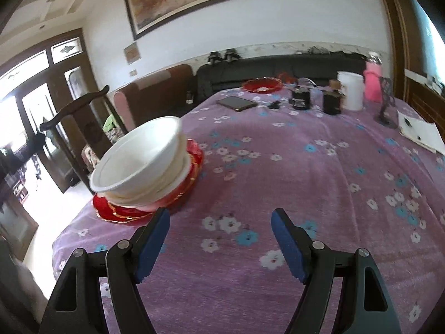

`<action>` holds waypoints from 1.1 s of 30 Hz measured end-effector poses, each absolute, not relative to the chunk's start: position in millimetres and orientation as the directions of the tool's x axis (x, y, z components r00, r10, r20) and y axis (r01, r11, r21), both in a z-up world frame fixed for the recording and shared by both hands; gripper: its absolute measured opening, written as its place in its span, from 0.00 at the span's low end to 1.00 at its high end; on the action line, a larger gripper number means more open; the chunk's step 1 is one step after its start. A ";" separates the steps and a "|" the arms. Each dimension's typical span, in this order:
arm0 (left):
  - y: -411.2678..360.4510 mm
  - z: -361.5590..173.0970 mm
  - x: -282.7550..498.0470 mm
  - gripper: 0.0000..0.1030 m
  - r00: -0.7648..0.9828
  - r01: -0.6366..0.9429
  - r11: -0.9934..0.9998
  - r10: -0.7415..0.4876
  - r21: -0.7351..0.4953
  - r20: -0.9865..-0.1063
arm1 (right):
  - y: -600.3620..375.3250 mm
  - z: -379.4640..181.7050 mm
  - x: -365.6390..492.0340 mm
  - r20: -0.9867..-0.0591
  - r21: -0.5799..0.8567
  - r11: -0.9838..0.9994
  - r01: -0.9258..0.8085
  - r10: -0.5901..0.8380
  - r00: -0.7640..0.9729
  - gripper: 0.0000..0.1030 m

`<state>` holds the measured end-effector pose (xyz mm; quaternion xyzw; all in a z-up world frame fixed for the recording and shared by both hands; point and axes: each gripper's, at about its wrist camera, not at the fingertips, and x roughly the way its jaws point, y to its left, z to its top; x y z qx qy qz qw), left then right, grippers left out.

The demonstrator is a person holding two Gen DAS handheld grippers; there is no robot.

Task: Organize plates and bowls

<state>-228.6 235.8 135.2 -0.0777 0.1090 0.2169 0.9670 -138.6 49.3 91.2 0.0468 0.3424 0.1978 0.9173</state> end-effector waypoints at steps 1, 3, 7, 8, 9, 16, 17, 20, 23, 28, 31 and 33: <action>237.7 136.6 -223.9 1.00 0.876 -0.438 0.894 0.401 -0.092 -0.269 | 52.7 91.8 -138.8 -0.611 0.216 0.916 -0.338 0.397 0.685 0.78; 240.4 135.8 -208.8 1.00 0.868 -0.405 0.913 0.364 -0.057 -0.338 | 61.5 93.1 -138.3 -0.615 0.202 0.911 -0.358 0.403 0.677 0.78; 243.0 121.6 -193.4 1.00 0.826 -0.412 0.910 0.356 -0.037 -0.437 | 78.2 97.9 -138.1 -0.624 0.172 0.903 -0.394 0.410 0.665 0.78; 242.7 118.1 -190.2 1.00 0.818 -0.411 0.911 0.352 -0.033 -0.455 | 81.9 99.3 -137.9 -0.626 0.163 0.901 -0.403 0.410 0.663 0.78; 243.3 115.8 -188.6 1.00 0.809 -0.413 0.910 0.353 -0.028 -0.470 | 85.6 100.5 -137.9 -0.629 0.152 0.899 -0.410 0.408 0.662 0.78; 252.0 103.5 -178.8 1.00 0.764 -0.407 0.913 0.315 -0.041 -0.563 | 100.2 101.9 -140.7 -0.636 0.112 0.891 -0.439 0.404 0.658 0.78; 252.8 101.6 -178.6 1.00 0.758 -0.409 0.912 0.316 -0.039 -0.571 | 102.0 101.1 -140.9 -0.638 0.107 0.889 -0.444 0.404 0.655 0.78; 252.5 99.3 -179.2 1.00 0.754 -0.404 0.914 0.313 -0.032 -0.578 | 106.6 99.7 -142.1 -0.643 0.099 0.883 -0.458 0.408 0.648 0.78; 250.1 97.6 -178.8 1.00 0.752 -0.399 0.916 0.311 -0.026 -0.581 | 110.8 99.6 -143.3 -0.644 0.090 0.879 -0.469 0.411 0.645 0.78; 248.1 93.9 -175.7 1.00 0.744 -0.392 0.919 0.300 -0.026 -0.597 | 115.1 99.9 -143.7 -0.647 0.083 0.877 -0.474 0.409 0.644 0.78; 249.5 91.9 -173.7 1.00 0.738 -0.389 0.921 0.288 -0.036 -0.611 | 115.6 98.6 -141.9 -0.653 0.087 0.877 -0.472 0.408 0.638 0.78; 249.8 89.9 -172.9 1.00 0.734 -0.382 0.923 0.274 -0.045 -0.621 | 115.8 97.7 -141.3 -0.655 0.086 0.877 -0.472 0.407 0.637 0.78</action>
